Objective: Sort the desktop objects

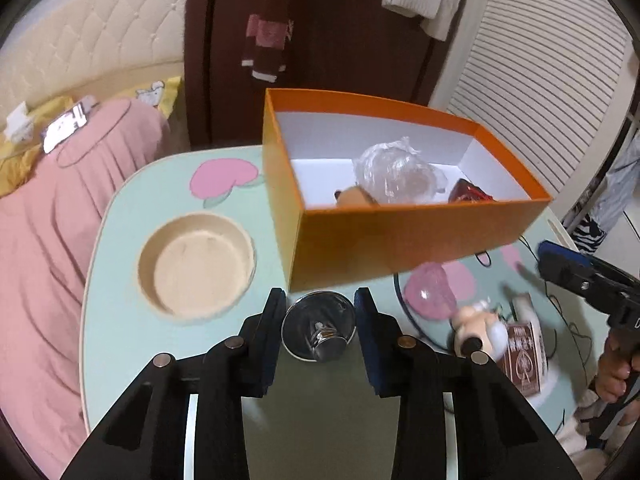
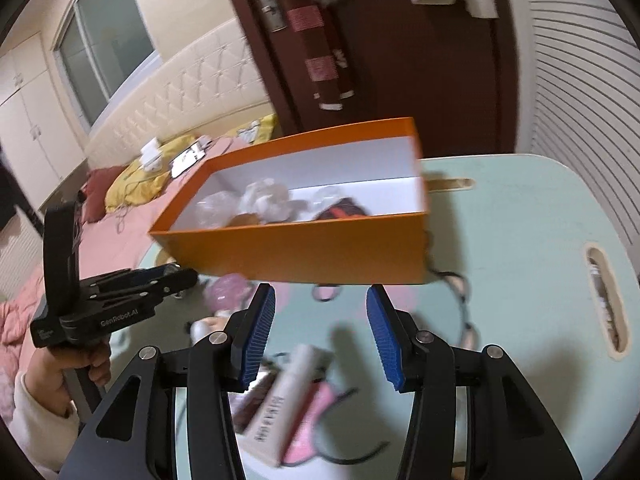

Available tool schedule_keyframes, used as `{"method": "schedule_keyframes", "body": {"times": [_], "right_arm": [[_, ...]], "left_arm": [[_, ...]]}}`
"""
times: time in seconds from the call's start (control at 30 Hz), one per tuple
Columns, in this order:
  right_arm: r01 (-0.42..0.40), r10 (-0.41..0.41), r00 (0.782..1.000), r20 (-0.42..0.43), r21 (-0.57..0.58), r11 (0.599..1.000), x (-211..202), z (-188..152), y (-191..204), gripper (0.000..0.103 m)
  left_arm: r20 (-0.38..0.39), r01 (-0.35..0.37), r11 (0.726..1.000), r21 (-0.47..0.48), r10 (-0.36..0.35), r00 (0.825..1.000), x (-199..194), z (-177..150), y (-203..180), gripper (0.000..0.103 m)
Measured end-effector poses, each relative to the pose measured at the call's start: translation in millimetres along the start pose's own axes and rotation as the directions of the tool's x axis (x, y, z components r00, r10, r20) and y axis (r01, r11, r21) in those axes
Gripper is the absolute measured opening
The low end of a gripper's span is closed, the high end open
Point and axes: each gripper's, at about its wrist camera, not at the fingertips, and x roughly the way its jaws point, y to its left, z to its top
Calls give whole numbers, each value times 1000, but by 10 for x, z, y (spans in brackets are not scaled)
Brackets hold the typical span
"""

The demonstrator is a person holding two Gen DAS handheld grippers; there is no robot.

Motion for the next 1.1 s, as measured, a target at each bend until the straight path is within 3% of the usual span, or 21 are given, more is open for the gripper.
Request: {"method": "schedule_keyframes", "body": {"times": [0.2,0.33,0.5,0.57,0.6,0.63,0.8,1.1], "right_arm": [[-26,18,998,-61,-133,991,274,6,549,49],[-61,42,989,-145,-124,990,545,41,729,49],[-4,-28,979,-199,-161,987,846,89,896,49],[24,-66,979,-193,-209,978,916,85,962,49],[35,-80,978,-191,-229,973,925,86,987,39],[39,-87,978,-189,-241,970,927,84,1000,39],[-41,15,984,-175,-150,988,833,39,843,39],[-89,88,996,-15,-131,987,281,106,745,39]], "left_arm": [[0,6,1000,-5,-6,1000,-190,-233,-30,33],[12,7,1000,-10,-6,1000,-218,-282,-30,33],[14,19,1000,-16,-19,1000,-216,-291,-12,34],[15,26,999,-22,-26,1000,-218,-295,11,34],[16,27,999,-24,-27,1000,-221,-298,16,34],[16,27,999,-25,-26,1000,-222,-296,17,34],[17,28,999,-26,-28,999,-232,-287,5,34],[54,36,999,-21,-35,998,-320,-243,-68,34]]}}
